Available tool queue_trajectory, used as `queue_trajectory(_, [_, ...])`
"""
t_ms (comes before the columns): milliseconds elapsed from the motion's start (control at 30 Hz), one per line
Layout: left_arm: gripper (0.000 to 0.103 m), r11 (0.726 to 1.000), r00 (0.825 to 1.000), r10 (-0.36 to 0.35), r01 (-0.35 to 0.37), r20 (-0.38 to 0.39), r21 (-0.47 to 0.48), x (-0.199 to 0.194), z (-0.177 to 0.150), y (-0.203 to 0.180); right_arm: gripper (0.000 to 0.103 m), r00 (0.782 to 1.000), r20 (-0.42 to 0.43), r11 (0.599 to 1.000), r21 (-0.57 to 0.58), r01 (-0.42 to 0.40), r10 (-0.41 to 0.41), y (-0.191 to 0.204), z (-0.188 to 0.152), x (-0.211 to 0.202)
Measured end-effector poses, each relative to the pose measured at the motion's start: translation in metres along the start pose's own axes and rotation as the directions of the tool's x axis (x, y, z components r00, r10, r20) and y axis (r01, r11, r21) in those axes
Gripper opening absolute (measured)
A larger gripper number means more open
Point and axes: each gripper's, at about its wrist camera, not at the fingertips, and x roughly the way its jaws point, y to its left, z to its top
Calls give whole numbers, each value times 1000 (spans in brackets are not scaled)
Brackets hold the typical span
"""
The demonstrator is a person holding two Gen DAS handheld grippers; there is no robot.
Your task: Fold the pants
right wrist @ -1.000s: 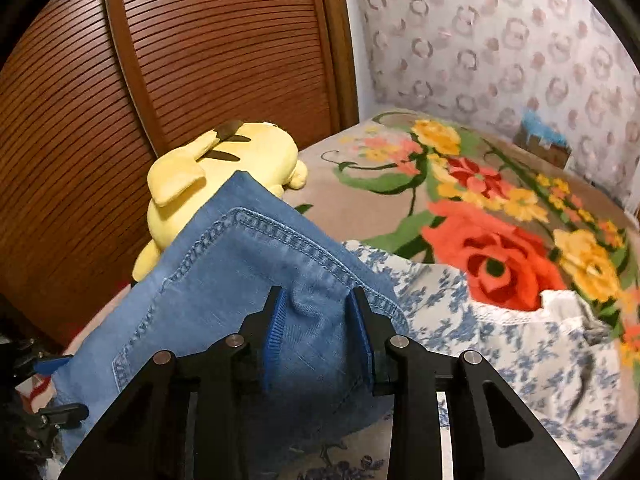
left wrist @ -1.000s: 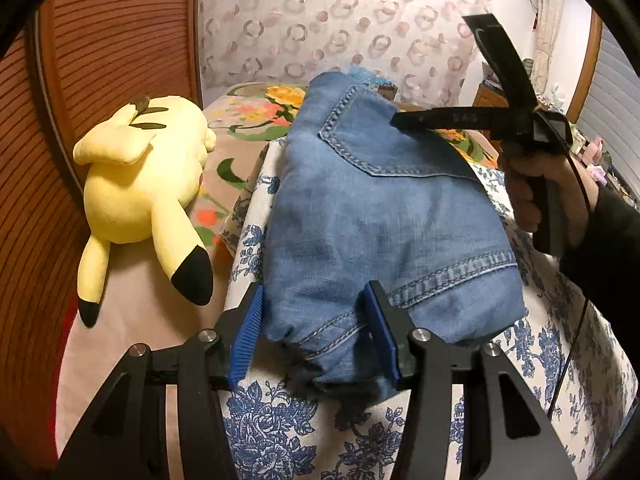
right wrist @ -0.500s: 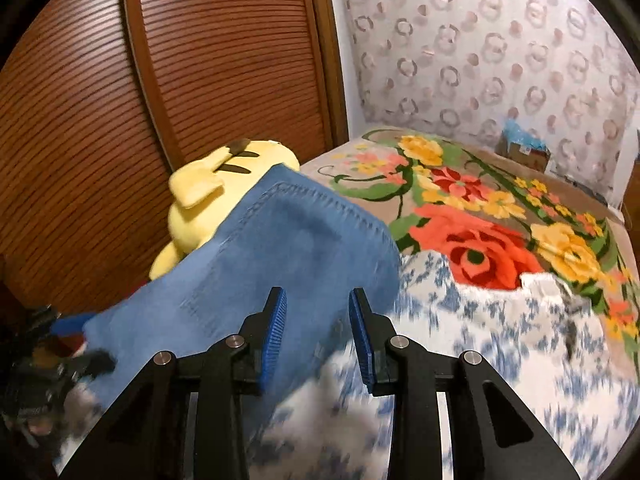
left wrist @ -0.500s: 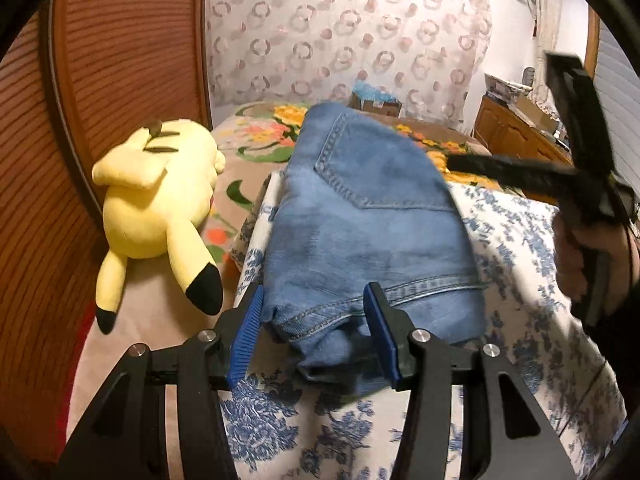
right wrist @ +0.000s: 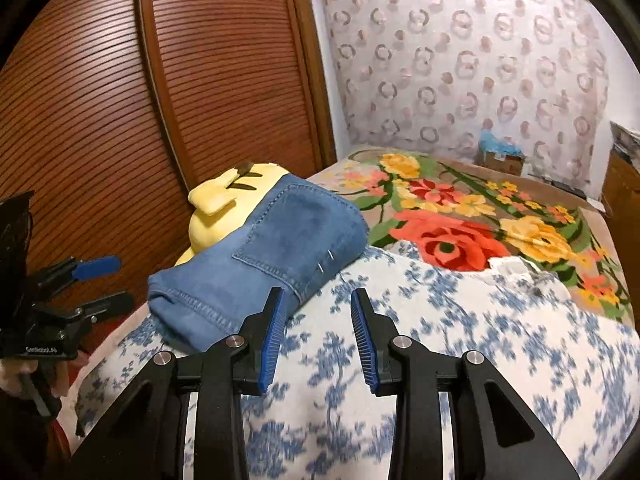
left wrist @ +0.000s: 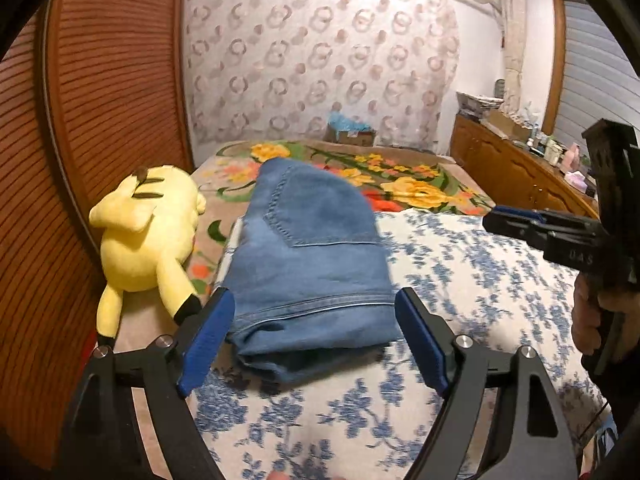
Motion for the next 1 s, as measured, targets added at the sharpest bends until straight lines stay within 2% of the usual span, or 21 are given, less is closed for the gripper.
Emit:
queue_trajectory(233, [83, 998, 999, -44, 42, 29, 47, -19, 1, -37, 40, 998, 31, 998, 31, 46, -47, 2, -19, -36])
queue_trajectory(433, [83, 995, 997, -67, 63, 45, 71, -35, -3, -66, 51, 992, 60, 992, 67, 109, -113, 8, -38, -75])
queue_trajectory(600, [83, 990, 996, -79, 73, 41, 117, -47, -7, -94, 58, 983, 79, 983, 94, 161, -168, 14, -54, -104])
queue_trajectory(667, [83, 989, 995, -93, 88, 38, 119, -51, -8, -101, 65, 979, 91, 979, 104, 173, -182, 18, -59, -115])
queue_trajectory(800, [83, 989, 994, -101, 97, 34, 113, -59, -10, -115, 70, 967, 119, 970, 118, 213, -227, 28, -67, -140])
queue_trajectory(867, [83, 989, 994, -100, 96, 36, 113, -62, -11, -120, 77, 961, 124, 964, 127, 233, -249, 32, -71, -150])
queue_trajectory(1000, [83, 986, 991, -123, 116, 52, 120, -73, -14, -128, 80, 947, 150, 954, 147, 261, -282, 40, -80, -174])
